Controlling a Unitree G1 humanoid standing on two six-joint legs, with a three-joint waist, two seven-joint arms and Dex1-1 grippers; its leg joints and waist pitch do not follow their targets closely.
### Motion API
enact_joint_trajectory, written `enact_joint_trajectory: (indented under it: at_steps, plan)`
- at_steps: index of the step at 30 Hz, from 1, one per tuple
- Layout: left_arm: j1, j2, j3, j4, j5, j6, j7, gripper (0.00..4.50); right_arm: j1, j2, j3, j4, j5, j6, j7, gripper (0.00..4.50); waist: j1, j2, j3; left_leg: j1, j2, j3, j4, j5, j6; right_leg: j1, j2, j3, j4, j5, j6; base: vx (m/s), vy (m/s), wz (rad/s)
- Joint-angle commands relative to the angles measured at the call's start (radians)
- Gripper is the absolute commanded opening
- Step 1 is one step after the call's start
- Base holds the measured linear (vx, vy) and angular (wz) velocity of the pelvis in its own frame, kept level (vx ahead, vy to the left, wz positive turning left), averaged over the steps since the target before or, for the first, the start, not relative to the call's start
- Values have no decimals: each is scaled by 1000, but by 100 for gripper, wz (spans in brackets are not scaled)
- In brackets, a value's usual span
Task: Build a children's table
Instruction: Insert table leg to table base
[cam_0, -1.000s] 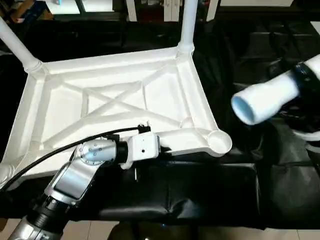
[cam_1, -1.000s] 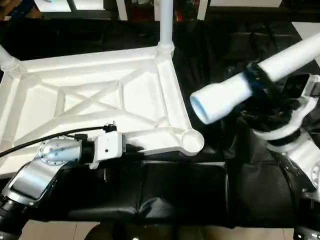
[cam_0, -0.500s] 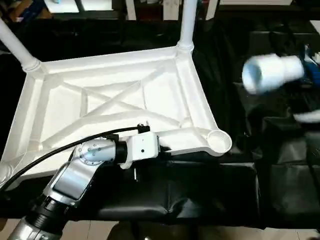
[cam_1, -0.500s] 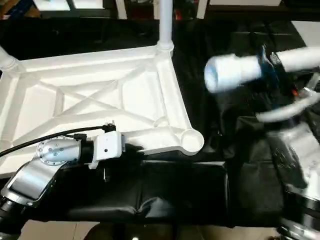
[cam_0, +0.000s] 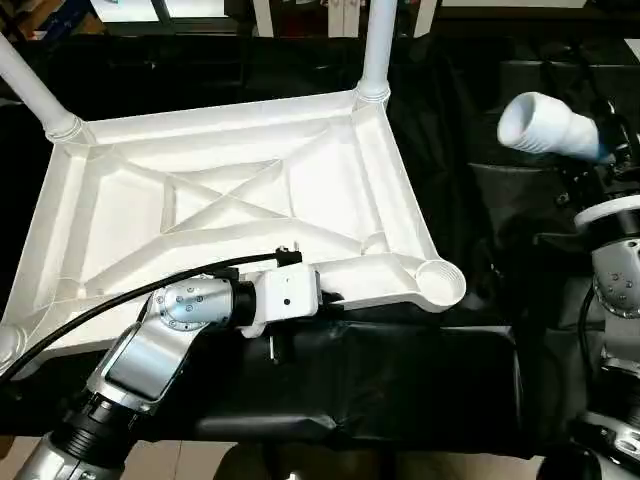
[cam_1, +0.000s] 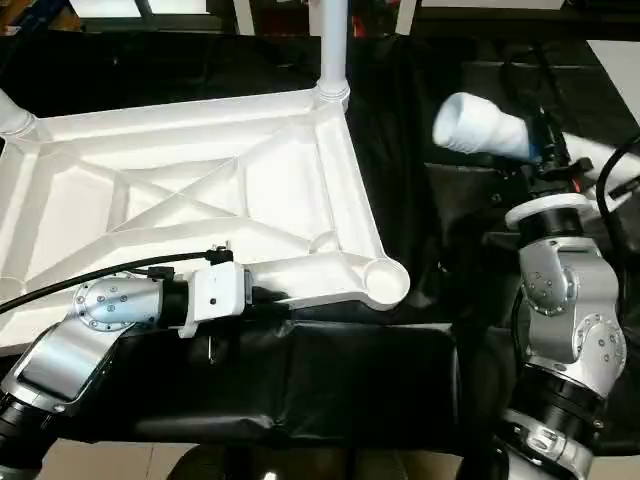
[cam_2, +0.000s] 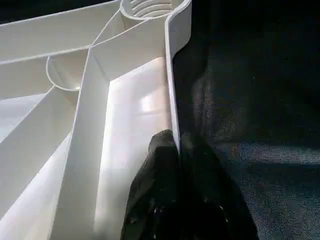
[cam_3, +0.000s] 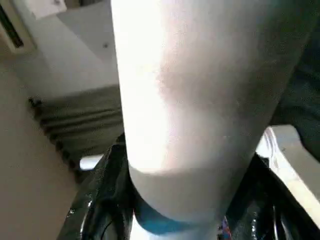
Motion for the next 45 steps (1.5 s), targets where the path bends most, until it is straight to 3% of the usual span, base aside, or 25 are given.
enact_joint_trajectory:
  at_steps: [1,7,10,14,15,16,17,19,22,27,30,31,32,34,35,38,41,45]
  plan:
    - [47,-13,-46,41,-17,13,-4,0,-15,17,-24,-51,7,-21,-44,184,-5,-34,-59,8,-18,13,-29,81,120,70,14,5,-15,289,-174,0,0,0]
    - [46,-12,-46,39,-18,17,-4,0,-35,43,-55,-70,7,-18,-92,184,-8,-34,-55,9,-17,13,-33,41,104,66,14,4,-21,234,-162,0,0,0]
    - [45,-13,-45,39,-18,19,-2,0,-37,42,-53,-78,7,-13,-105,184,-8,-34,-56,9,-18,13,-31,53,102,66,15,4,-18,257,-157,0,0,0]
    - [44,-15,-46,40,-17,20,-1,0,-7,-10,3,-89,7,44,-79,184,-7,-35,-56,8,-19,12,-31,52,100,69,15,4,-18,256,-153,0,0,0]
    - [45,-15,-46,40,-16,19,0,0,16,-67,55,-103,-71,103,-2,184,-7,-36,-56,7,-20,12,-30,51,100,69,15,4,-19,255,-151,0,0,0]
    - [45,-16,-47,41,-16,18,1,0,35,-131,120,-131,-180,162,104,184,-2,-39,-58,3,-21,10,-27,60,94,78,20,2,-18,264,-150,0,0,0]
    - [45,-17,-48,41,-16,18,2,0,56,-218,210,-172,-344,220,250,184,-2,-38,-58,-1,-24,10,-26,68,93,77,21,-1,-18,272,-148,0,0,0]
    - [45,-18,-49,42,-15,17,3,0,60,-263,262,-197,-427,224,327,184,0,-42,-57,-2,-22,9,-25,67,88,79,16,0,-20,261,-143,0,0,0]
    - [45,-20,-50,40,-14,17,3,0,72,-338,361,-248,-546,218,446,184,0,-41,-53,4,-15,12,-27,26,100,73,7,3,-29,164,-173,0,0,0]
    - [45,-23,-54,39,-13,17,5,0,103,-509,562,-326,-772,145,688,184,2,-42,-57,7,-10,11,-22,48,131,74,4,5,-23,193,-215,0,0,0]
    - [47,-27,-58,37,-11,19,8,0,115,-602,702,-357,-992,50,882,184,1,-47,-57,4,-6,12,-16,43,161,74,1,5,-20,201,-237,0,0,0]
    - [47,-27,-58,37,-11,19,8,0,115,-602,702,-357,-992,50,882,184,1,-46,-55,4,-6,12,-17,40,170,73,-2,7,-21,193,-241,0,0,0]
    - [47,-30,-59,36,-9,20,10,0,116,-611,733,-356,-1070,7,939,184,1,-46,-55,5,-4,12,-17,39,175,73,-3,8,-21,190,-247,0,0,0]
    - [48,-32,-59,37,-8,20,11,0,117,-609,757,-348,-1140,-55,987,184,0,-48,-56,6,-1,11,-15,34,188,71,-5,8,-19,174,-264,0,0,0]
    - [48,-32,-59,37,-8,20,11,0,117,-609,757,-348,-1140,-55,987,184,-1,-48,-56,7,0,11,-14,39,192,70,-4,8,-19,174,-268,0,0,0]
    - [51,-31,-57,35,-6,22,13,0,153,-612,787,-325,-1252,-206,1044,184,-1,-48,-56,8,1,12,-10,45,208,69,-6,9,-16,176,-283,0,0,0]
    - [51,-32,-57,34,-5,22,13,0,190,-609,791,-310,-1314,-291,1071,184,-3,-48,-56,8,3,11,-9,42,216,69,-6,10,-16,173,-290,0,0,0]
    - [50,-33,-57,36,-5,21,12,0,220,-589,775,-293,-1362,-341,1094,184,-5,-44,-54,9,4,11,-9,21,221,67,-8,10,-18,147,-297,0,0,0]
